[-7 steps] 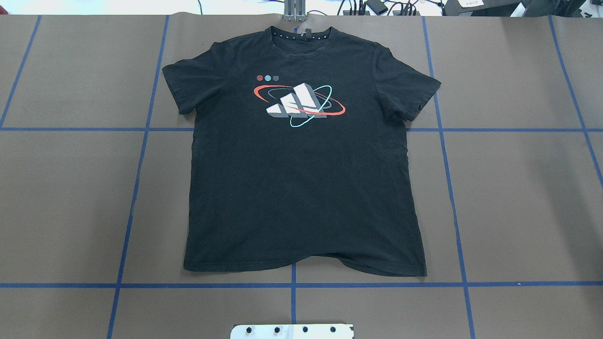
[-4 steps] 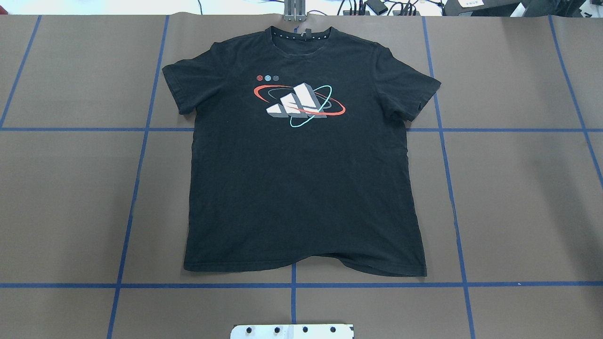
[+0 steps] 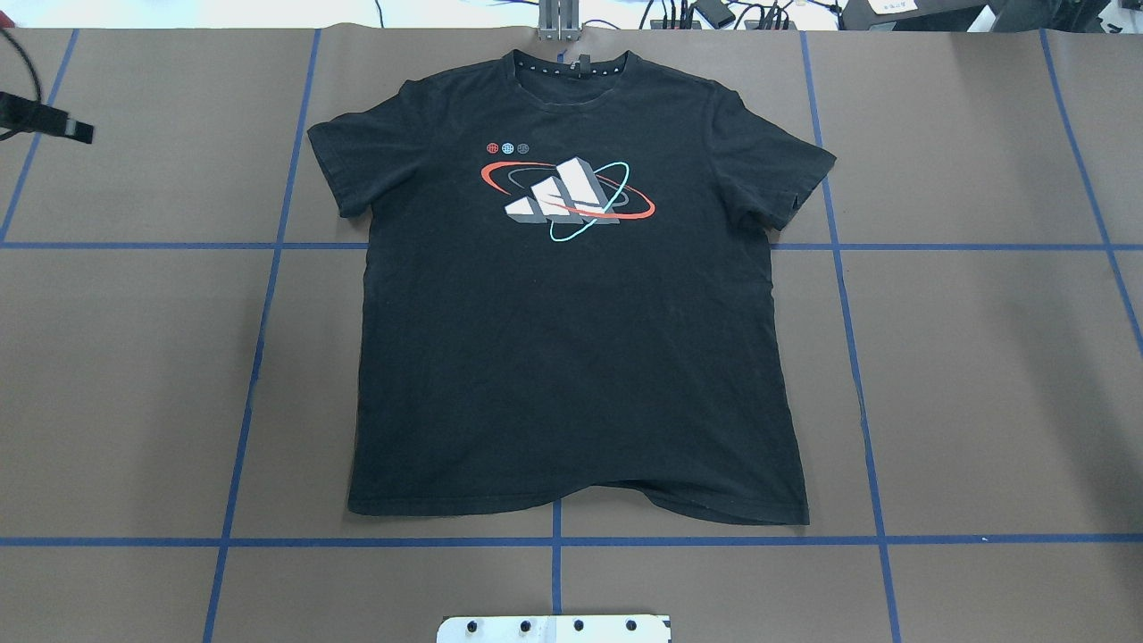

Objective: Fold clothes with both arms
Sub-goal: 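Move the left gripper toward the sleeve nearest it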

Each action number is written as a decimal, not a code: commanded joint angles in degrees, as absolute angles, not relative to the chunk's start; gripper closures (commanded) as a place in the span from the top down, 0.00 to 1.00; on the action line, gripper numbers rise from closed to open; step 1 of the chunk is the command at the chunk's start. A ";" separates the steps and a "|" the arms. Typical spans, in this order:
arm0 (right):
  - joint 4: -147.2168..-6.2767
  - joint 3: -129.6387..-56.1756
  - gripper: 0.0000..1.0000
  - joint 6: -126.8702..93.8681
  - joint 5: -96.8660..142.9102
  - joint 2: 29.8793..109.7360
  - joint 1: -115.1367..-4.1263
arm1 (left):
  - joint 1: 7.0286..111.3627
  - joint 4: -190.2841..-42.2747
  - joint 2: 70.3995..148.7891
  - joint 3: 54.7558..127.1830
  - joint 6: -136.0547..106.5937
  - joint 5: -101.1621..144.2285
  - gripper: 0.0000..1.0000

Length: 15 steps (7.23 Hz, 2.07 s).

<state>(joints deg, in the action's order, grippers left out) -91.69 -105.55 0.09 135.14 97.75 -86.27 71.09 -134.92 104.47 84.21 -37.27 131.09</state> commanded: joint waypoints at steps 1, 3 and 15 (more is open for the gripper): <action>-91.76 -105.56 1.00 0.09 135.18 97.82 -86.22 | 63.93 -142.95 111.77 75.11 -49.63 122.66 1.00; -91.76 -105.56 1.00 0.09 135.09 97.82 -86.05 | 58.64 -144.14 120.54 65.35 -51.49 115.18 1.00; -91.85 -105.47 1.00 0.09 135.26 97.82 -85.34 | 52.29 -154.16 132.10 43.33 -53.09 102.48 0.59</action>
<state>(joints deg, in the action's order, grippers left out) -91.85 -105.47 0.09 135.26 97.82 -85.40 52.43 -154.15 132.13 43.35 -53.08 102.50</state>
